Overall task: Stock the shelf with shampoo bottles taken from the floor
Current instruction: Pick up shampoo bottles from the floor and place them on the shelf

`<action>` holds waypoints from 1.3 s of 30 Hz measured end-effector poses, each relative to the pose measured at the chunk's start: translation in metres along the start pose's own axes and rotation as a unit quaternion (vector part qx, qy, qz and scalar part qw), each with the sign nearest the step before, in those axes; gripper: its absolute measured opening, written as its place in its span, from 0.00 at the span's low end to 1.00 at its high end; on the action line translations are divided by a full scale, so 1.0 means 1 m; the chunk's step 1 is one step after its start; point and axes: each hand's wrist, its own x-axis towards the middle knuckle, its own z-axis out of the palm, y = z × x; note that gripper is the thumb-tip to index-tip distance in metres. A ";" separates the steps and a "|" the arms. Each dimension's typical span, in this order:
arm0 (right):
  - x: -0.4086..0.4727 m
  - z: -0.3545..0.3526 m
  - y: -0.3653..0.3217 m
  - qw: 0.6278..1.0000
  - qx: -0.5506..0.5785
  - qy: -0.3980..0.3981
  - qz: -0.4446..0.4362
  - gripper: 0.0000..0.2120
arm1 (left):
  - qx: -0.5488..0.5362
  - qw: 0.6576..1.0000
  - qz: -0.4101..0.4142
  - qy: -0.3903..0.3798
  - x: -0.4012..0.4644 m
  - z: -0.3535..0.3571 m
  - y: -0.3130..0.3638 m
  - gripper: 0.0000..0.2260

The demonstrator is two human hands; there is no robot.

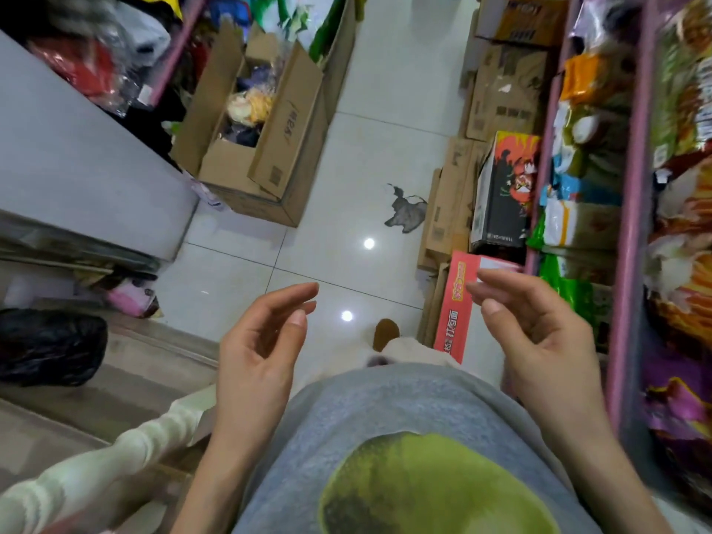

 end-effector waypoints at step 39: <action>0.458 0.110 -0.135 0.991 -0.021 0.127 0.029 0.16 | 0.038 0.999 0.037 0.007 0.553 0.039 0.135 0.13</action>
